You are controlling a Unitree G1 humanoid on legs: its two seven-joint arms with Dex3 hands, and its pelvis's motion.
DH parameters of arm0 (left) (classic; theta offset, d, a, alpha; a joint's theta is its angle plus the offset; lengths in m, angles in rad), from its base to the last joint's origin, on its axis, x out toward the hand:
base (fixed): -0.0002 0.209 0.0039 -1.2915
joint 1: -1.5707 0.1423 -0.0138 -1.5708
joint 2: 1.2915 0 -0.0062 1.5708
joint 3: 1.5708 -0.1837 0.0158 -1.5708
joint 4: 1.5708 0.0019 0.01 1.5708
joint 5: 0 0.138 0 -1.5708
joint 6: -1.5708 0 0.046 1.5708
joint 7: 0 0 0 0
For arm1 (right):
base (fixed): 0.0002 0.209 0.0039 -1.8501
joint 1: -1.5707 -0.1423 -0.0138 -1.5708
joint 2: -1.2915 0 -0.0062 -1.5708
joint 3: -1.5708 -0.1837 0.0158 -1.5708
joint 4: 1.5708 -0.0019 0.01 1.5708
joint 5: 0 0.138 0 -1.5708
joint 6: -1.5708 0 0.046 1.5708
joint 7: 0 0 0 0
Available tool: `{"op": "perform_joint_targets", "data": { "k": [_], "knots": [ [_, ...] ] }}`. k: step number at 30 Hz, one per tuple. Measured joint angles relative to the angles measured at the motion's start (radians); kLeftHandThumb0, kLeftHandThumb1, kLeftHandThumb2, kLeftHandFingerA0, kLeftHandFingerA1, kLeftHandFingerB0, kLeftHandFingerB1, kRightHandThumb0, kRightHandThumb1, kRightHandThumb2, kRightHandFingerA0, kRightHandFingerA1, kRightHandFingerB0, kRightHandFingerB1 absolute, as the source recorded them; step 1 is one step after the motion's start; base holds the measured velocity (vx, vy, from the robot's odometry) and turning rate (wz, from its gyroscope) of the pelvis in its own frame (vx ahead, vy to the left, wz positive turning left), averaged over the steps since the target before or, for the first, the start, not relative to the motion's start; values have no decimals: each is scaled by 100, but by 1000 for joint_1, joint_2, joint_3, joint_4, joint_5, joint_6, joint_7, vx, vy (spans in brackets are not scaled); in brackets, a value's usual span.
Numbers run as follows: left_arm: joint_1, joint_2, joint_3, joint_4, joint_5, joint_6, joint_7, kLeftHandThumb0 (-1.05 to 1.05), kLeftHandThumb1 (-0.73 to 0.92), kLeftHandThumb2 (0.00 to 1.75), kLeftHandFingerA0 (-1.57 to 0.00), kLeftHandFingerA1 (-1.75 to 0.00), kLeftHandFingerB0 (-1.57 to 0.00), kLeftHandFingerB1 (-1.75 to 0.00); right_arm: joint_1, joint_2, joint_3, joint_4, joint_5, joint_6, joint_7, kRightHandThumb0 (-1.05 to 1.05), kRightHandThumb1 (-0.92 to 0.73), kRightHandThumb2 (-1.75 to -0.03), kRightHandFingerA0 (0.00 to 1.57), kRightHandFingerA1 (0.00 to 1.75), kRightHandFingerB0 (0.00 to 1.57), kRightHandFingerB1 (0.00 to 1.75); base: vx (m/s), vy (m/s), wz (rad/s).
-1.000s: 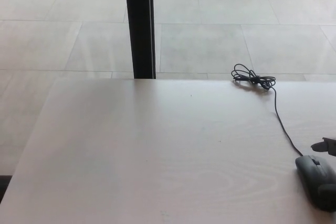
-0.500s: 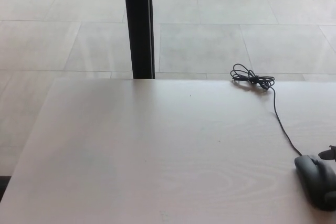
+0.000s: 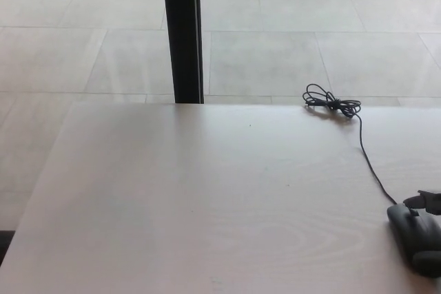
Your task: The robot uses its right fingers to click on the left button of the black mouse placed on the table.
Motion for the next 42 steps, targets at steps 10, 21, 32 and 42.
{"op": "perform_joint_targets", "data": {
  "k": [10,21,32,42],
  "knots": [
    [-3,12,-3,15,1,-5,-3,-65,92,69,-37,-47,-27,-35,0,1,0,-29,-6,8,0,-68,-71,-65,30,39,38,33,0,0,0],
    [-2,14,-6,4,1,-5,-2,-66,92,69,-39,-48,-28,-35,6,10,9,-31,-16,13,4,-69,-61,-97,20,48,35,50,0,0,0],
    [-21,24,-13,24,2,-8,-4,-68,92,70,-37,-50,-28,-35,10,38,28,-44,-25,30,12,-64,-74,-64,32,40,41,33,0,0,0],
    [-20,25,-16,33,3,-15,-7,-67,92,70,-37,-47,-27,-35,10,42,33,-1,-34,26,-5,-64,-75,-63,29,42,41,33,0,0,0]
  ]
}}
